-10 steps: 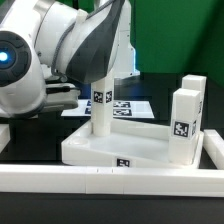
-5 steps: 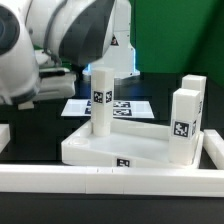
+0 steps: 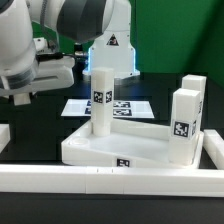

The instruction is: Assemble desk

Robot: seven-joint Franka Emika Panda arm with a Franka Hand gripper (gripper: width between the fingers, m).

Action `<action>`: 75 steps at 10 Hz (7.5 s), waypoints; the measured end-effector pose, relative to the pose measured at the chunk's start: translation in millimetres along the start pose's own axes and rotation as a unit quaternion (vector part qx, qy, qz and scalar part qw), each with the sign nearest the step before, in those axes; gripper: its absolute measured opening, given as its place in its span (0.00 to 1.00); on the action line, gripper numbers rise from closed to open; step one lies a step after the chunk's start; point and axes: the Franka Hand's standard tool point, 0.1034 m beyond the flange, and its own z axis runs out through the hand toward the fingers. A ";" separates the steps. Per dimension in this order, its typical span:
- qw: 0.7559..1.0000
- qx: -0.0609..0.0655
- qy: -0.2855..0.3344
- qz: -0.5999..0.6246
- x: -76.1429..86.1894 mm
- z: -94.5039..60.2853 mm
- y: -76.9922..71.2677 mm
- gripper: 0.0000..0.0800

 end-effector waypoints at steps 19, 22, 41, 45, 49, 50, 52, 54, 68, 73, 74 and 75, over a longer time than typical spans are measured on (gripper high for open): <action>0.910 -0.020 0.412 0.045 4.0 -149.5 -46.8 0.36; 0.908 -0.008 0.417 0.042 19.4 -175.2 -78.3 0.36; 0.843 -0.048 0.530 0.082 56.3 -191.9 -98.0 0.36; 0.847 -0.046 0.523 0.080 63.9 -182.6 -104.4 0.36; 0.847 -0.040 0.522 0.091 67.0 -182.8 -103.6 0.36; 0.843 -0.050 0.528 0.092 66.2 -182.6 -99.9 0.36; 0.843 -0.048 0.527 0.094 66.5 -181.7 -100.2 0.36; 0.842 -0.047 0.528 0.095 67.1 -183.8 -100.2 0.36; 0.827 -0.083 0.547 0.101 74.2 -171.9 -102.1 0.36; 0.827 -0.083 0.547 0.102 74.1 -171.7 -101.7 0.80; 0.827 -0.083 0.547 0.102 73.8 -171.6 -100.7 0.80; 0.827 -0.083 0.546 0.105 71.3 -171.4 -95.3 0.81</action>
Offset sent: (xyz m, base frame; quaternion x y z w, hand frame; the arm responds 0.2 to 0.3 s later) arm 0.0241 0.0268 0.0396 0.0315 0.1147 0.0642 0.9908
